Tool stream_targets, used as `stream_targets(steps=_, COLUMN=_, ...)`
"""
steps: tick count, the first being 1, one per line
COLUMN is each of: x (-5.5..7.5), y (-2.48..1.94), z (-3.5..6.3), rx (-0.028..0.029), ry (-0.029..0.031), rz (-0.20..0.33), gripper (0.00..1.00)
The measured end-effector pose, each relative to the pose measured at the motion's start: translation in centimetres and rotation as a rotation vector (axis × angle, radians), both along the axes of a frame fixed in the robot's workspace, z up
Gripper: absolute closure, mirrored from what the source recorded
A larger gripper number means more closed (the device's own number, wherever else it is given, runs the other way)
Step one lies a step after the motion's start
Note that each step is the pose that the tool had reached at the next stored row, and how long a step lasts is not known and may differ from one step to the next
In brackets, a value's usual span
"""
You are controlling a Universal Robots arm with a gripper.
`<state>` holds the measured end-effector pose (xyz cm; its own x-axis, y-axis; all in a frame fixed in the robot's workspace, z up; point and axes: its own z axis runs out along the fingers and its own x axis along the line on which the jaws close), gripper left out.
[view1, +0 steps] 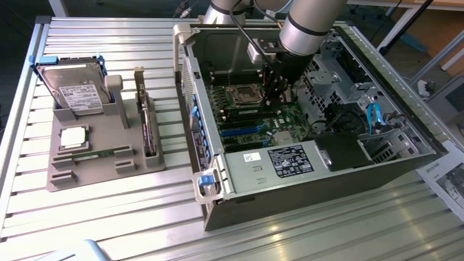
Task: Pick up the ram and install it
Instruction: 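Insert the ram into the slot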
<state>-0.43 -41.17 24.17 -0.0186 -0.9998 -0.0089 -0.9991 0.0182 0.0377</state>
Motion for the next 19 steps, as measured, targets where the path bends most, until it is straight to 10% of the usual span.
stream_targets(steps=19, x=-0.20, y=0.00, z=-0.14, rx=0.0007, ry=-0.0051, rz=0.000, gripper=0.88)
